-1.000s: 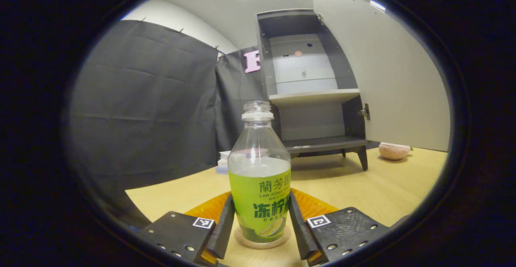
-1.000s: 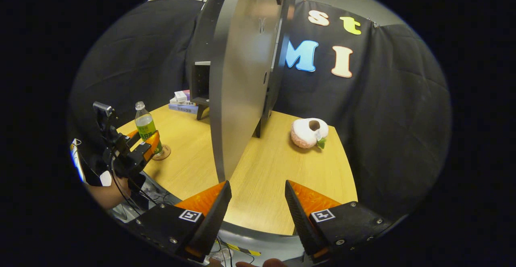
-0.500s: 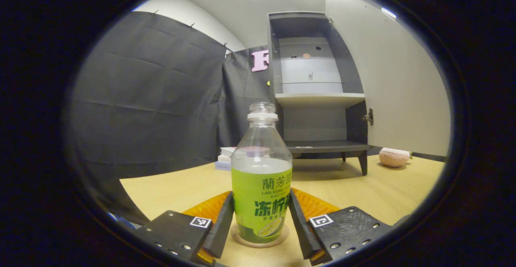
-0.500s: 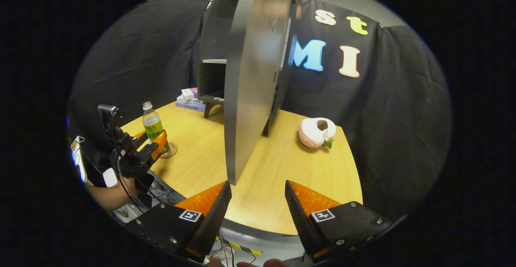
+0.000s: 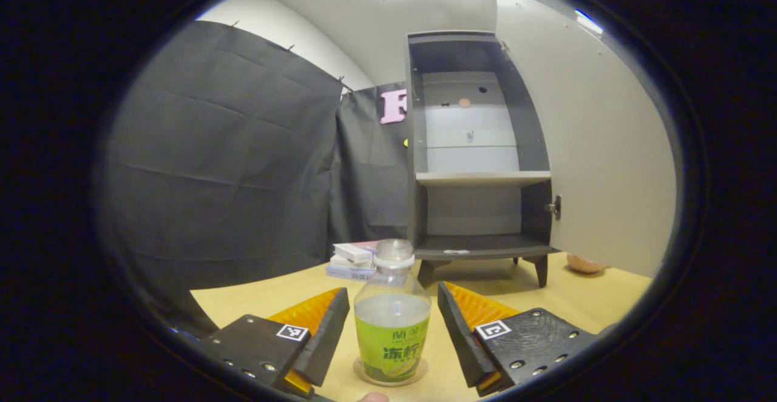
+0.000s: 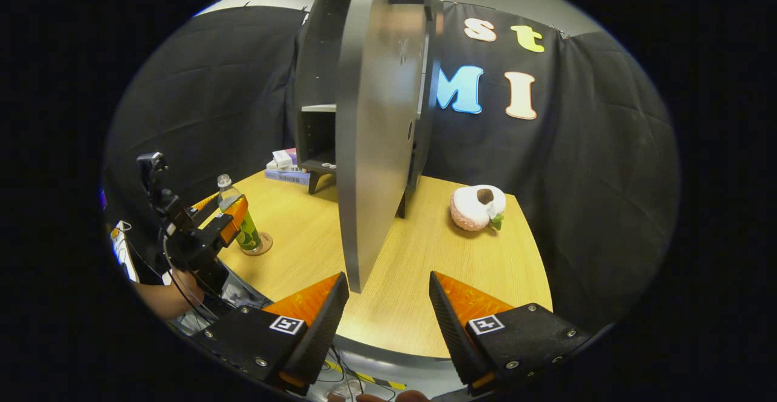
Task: Open the cabinet door with the right hand, grasp the bottle in the cabinet with the left hand and place it on the coaster, then close the cabinet door with the right hand.
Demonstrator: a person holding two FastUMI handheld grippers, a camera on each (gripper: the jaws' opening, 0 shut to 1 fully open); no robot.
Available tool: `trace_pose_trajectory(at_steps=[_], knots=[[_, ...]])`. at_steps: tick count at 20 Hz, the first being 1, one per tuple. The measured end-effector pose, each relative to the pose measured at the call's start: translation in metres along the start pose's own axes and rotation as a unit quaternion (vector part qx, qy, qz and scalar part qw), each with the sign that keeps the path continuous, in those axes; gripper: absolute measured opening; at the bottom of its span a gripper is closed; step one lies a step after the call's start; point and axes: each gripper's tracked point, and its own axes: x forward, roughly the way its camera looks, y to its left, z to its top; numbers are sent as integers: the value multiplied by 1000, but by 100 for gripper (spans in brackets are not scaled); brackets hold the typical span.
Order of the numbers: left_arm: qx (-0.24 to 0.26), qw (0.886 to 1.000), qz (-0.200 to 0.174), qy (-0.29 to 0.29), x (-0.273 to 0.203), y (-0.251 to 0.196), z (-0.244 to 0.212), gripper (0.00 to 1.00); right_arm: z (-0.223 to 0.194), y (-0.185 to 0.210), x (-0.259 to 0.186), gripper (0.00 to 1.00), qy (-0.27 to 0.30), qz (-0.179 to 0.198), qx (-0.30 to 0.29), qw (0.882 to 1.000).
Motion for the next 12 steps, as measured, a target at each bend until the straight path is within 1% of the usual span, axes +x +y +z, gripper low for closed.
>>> trace_pose_trajectory(at_steps=[2,5,6,7,9,11,12], knots=[[6,1000,-1,-6,0,3,6,84,4,-2,-2,83,-2,1,14,1000],[13,1000,3,-14,1,4,20,80,22,-5,-11,83,-22,-3,23,999],[16,1000,-1,-17,0,4,26,88,30,-6,-16,83,-33,-2,28,999],[18,1000,-4,-24,1,3,33,84,37,-8,-21,83,-43,-1,35,998],[20,999,-8,-42,6,1,48,88,53,-10,-25,83,-58,13,62,996],[23,999,-9,-45,8,0,57,88,72,-28,-25,83,-69,0,71,995],[20,999,-14,-41,6,-2,60,80,80,-32,-31,83,-79,-5,74,994]])
